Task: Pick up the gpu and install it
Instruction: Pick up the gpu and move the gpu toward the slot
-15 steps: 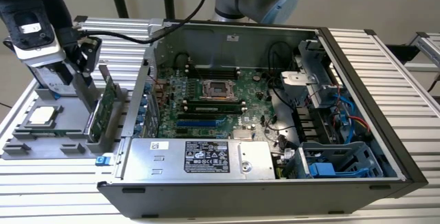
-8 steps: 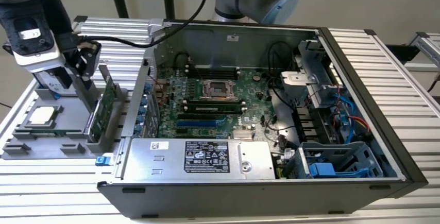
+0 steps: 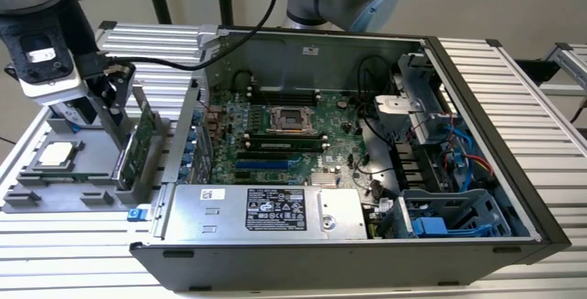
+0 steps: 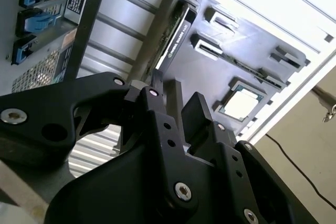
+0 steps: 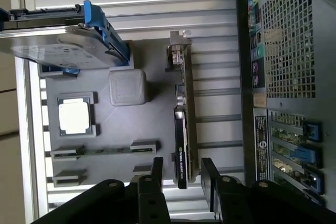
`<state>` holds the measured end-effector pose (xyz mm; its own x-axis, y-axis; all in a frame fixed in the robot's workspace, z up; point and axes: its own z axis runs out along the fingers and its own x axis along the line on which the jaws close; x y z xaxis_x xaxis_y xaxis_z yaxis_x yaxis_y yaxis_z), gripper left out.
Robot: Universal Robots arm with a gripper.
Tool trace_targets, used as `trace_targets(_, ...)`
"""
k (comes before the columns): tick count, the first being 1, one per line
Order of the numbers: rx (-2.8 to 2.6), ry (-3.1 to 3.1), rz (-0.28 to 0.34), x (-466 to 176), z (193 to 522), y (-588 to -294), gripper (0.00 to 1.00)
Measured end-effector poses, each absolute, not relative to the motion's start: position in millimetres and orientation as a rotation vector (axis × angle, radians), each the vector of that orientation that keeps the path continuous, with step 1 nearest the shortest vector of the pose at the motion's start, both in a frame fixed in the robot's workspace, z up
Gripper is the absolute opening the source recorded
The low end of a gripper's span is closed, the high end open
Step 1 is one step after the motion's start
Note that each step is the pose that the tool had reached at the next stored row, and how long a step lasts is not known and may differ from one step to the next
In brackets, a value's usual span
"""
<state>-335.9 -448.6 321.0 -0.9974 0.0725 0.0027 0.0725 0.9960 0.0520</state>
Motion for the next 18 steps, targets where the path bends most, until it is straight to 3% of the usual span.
trace_targets(18,-0.114,-3.137,-0.082,-336,309,-450,1.00)
